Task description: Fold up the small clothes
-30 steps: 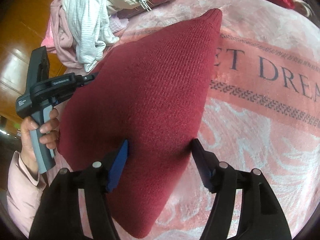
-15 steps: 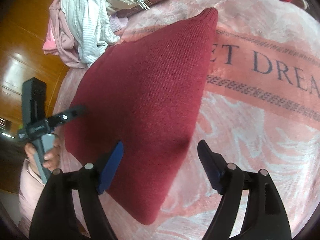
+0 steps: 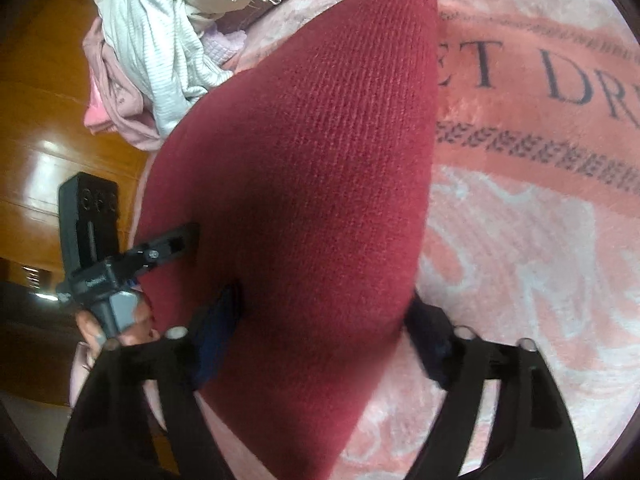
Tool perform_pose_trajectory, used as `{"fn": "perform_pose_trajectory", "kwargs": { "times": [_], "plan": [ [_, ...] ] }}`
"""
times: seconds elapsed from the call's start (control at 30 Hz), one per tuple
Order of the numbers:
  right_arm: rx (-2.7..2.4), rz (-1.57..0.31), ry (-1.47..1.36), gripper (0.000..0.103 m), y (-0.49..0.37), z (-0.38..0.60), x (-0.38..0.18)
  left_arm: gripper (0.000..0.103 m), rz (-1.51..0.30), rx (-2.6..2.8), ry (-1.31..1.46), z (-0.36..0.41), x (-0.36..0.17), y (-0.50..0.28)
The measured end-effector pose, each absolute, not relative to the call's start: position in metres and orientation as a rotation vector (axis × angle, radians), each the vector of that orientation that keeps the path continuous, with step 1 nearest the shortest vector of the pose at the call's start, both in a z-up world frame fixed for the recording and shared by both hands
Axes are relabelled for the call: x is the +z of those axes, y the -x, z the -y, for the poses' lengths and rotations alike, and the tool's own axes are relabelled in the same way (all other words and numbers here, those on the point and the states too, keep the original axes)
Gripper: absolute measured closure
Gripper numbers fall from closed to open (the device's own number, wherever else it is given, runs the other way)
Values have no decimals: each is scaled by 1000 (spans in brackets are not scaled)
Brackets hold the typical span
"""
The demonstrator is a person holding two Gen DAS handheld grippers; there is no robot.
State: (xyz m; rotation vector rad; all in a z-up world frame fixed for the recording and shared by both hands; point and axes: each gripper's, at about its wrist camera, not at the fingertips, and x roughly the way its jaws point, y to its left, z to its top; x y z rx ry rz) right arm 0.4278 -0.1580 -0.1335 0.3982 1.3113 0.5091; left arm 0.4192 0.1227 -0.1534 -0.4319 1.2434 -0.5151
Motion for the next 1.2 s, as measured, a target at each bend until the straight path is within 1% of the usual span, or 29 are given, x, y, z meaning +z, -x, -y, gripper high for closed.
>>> {"fn": "perform_pose_trajectory", "kwargs": {
  "times": [0.03,0.1,0.13,0.17,0.2,0.3,0.4,0.53,0.67,0.83,0.97,1.07,1.13,1.2],
  "plan": [
    [510,-1304,-388,36,-427,158,-131,26,-1239,-524,449,-124,-154,-418],
    [516,-1288,-385,47,-424,160,-125,39,-1235,-548,500,-128,-156,-414],
    [520,-1275,-379,49,-421,161,-121,42,-1232,-556,522,-130,-156,-413],
    [520,-1261,-370,53,-419,163,-116,48,-1229,-565,540,-131,-156,-411],
    [519,-1249,-361,55,-417,163,-113,51,-1221,-569,547,-130,-154,-409],
    [516,-1235,-321,57,-408,167,-101,58,-1200,-570,541,-122,-145,-401],
    [500,-1220,-288,57,-397,190,-81,60,-1187,-603,555,-102,-132,-387],
    [470,-1202,-263,58,-373,232,-55,60,-1164,-677,559,-55,-110,-362],
    [441,-1166,-231,58,-326,276,-27,61,-1136,-738,547,-7,-89,-339],
    [418,-1124,-231,58,-279,320,-13,61,-1097,-785,503,50,-76,-305],
    [392,-1152,-260,58,-256,352,-36,61,-1113,-773,440,88,-87,-283],
    [370,-1202,-304,58,-249,371,-69,60,-1172,-733,385,114,-114,-273],
    [361,-1230,-320,56,-245,377,-90,55,-1196,-706,352,123,-128,-269],
    [373,-1221,-349,51,-240,384,-106,34,-1179,-672,308,122,-142,-263]
  ]
}}
